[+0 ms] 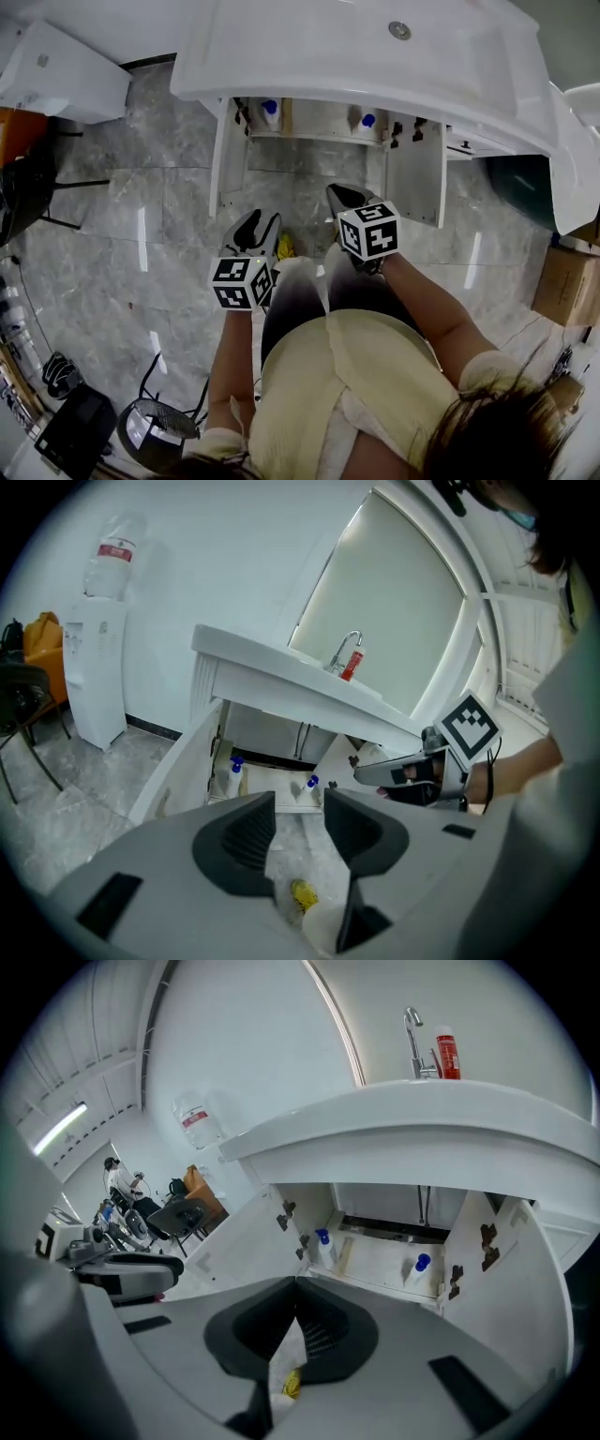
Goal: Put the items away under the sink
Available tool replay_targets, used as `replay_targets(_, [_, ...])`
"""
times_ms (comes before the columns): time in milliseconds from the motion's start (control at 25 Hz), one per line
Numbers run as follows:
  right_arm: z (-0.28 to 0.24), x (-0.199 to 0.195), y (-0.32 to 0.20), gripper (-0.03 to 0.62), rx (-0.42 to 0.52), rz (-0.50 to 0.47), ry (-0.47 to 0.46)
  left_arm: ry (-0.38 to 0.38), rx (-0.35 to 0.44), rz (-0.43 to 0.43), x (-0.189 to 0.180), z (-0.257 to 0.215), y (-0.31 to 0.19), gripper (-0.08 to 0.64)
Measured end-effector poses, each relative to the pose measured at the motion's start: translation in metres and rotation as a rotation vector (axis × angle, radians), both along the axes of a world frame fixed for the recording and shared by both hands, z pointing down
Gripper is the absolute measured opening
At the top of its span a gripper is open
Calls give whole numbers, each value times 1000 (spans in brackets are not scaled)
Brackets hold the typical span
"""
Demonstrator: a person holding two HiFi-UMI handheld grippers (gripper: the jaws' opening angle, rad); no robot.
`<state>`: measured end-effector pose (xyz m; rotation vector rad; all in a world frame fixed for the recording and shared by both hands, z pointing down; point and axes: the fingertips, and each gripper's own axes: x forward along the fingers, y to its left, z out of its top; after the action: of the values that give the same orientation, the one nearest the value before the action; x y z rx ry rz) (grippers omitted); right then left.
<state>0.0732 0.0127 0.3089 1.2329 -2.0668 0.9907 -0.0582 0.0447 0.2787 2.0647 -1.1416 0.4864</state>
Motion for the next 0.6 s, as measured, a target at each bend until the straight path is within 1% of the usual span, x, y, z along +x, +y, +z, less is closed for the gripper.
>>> replay_targets(120, [-14,1,2,26,21,14,-9,-8,13,6,-2,-15,2,178])
replay_targets(280, [-33,2,8,26,51,20,-13,6,35,-24,-9,-37,-1,127])
replay_targets(400, [-44,3,15,26,62,19,-23,-20,56,-9,-7,-50,0,84])
replay_targets(600, [-58,4,26,26,74,3,-31,-36,84,12,0,-64,5,55])
